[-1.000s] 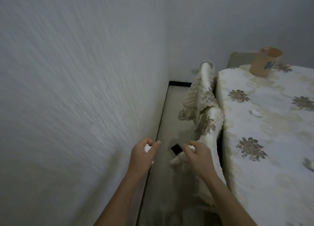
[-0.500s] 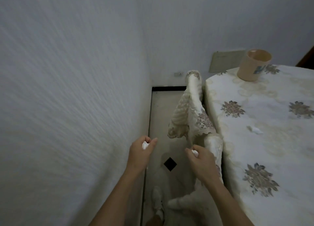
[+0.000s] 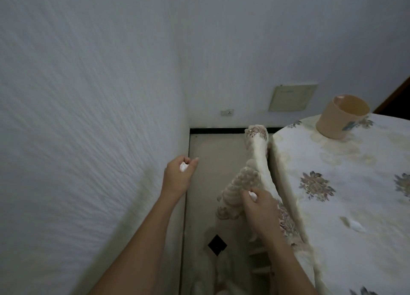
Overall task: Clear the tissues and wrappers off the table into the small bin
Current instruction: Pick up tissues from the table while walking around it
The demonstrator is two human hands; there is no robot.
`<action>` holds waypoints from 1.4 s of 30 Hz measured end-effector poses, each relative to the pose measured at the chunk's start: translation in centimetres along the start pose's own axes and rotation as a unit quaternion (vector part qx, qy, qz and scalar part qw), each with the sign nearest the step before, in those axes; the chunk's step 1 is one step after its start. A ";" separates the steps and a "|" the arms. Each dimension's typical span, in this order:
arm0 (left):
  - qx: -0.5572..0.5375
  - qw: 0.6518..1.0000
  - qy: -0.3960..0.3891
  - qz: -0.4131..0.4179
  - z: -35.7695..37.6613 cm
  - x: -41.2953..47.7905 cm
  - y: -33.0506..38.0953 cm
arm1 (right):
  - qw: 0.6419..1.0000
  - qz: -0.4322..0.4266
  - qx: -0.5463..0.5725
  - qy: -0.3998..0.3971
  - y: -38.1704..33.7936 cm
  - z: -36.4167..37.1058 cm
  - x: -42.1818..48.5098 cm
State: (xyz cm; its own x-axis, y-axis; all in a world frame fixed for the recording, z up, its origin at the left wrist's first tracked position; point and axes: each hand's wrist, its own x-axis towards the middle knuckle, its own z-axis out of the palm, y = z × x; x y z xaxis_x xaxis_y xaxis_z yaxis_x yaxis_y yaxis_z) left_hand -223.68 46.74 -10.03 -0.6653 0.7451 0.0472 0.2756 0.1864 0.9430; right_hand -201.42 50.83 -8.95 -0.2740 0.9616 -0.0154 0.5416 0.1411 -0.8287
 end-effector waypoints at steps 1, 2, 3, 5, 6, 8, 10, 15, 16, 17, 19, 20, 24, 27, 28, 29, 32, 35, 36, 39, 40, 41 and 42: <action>0.001 1.000 0.001 0.001 0.2 1.1 0.3 | 1.000 0.000 -0.002 0.002 -0.5 0.3 1.3; 0.002 1.000 0.001 0.001 0.5 2.1 0.5 | 1.000 0.001 -0.006 0.001 -0.8 0.6 2.4; 0.001 1.000 0.003 0.001 0.8 3.0 0.6 | 1.000 0.002 -0.009 -0.001 -1.1 0.8 3.7; 0.005 1.000 0.005 0.000 1.2 5.1 0.6 | 1.000 0.000 0.000 -0.006 -1.5 1.3 6.4; 0.005 1.000 0.005 0.001 1.4 6.4 0.7 | 1.000 -0.001 0.010 -0.009 -1.7 1.5 8.0; 0.006 1.000 0.000 0.002 2.2 9.6 1.1 | 1.000 -0.006 0.023 -0.009 -2.2 1.9 11.6; 0.014 1.000 -0.009 0.002 3.3 13.1 1.6 | 1.000 -0.013 0.025 0.004 -2.6 2.1 15.5; 0.020 0.999 -0.024 0.010 6.8 21.2 3.4 | 1.000 -0.022 0.019 0.006 -2.7 2.5 24.7; 0.017 0.999 -0.027 0.010 7.6 22.8 3.8 | 1.000 -0.011 0.019 0.000 -2.6 2.4 26.7; 0.015 0.999 -0.030 0.010 8.4 24.4 4.0 | 1.000 0.001 0.025 -0.005 -2.5 2.2 28.6; 0.013 0.999 -0.034 0.006 9.8 27.2 4.5 | 0.999 0.018 0.036 -0.014 -2.4 1.8 31.8; 0.011 0.999 -0.036 0.003 10.5 28.5 4.7 | 0.999 0.018 0.040 -0.013 -2.4 1.7 33.2; 0.011 0.999 -0.051 -0.010 12.3 33.2 5.2 | 0.999 0.025 0.025 -0.015 -2.0 1.9 38.2; 0.006 0.998 -0.065 -0.013 13.7 37.4 5.2 | 0.999 0.042 0.032 -0.013 -1.9 2.6 42.0; 0.005 0.997 -0.071 -0.013 14.3 39.0 5.0 | 0.998 0.050 0.034 -0.010 -2.0 2.9 43.2; 0.005 0.997 -0.080 -0.012 15.0 40.6 4.7 | 0.998 0.059 0.033 -0.003 -1.9 3.2 44.5; 0.009 0.993 -0.121 -0.017 18.5 45.4 3.4 | 0.995 0.095 0.023 0.030 -1.0 3.9 48.0; 0.011 0.984 -0.180 -0.014 22.6 50.5 3.0 | 0.989 0.127 0.013 0.072 0.0 3.8 51.3; 0.010 0.980 -0.199 -0.010 23.8 52.2 3.0 | 0.986 0.142 0.005 0.085 0.1 3.7 52.4; -0.001 0.968 -0.250 0.005 26.9 57.1 3.5 | 0.976 0.174 -0.001 0.129 0.0 2.9 55.5; -0.001 0.965 -0.264 0.015 27.9 58.5 3.7 | 0.972 0.184 0.002 0.144 0.1 2.6 56.3; 0.000 0.960 -0.279 0.024 28.8 59.7 4.1 | 0.968 0.194 0.003 0.161 0.2 2.3 57.0; -0.002 0.955 -0.296 0.033 29.8 60.8 4.6 | 0.962 0.208 0.002 0.175 0.5 1.9 57.6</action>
State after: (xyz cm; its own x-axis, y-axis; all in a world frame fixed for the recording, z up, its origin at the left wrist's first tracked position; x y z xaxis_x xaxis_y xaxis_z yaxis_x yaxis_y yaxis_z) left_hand -242.18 111.96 -12.64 -0.1373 0.9866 -0.0879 0.2998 0.1260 0.9457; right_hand -218.47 105.82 -11.29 0.2504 0.9553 -0.1572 0.5434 -0.2731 -0.7938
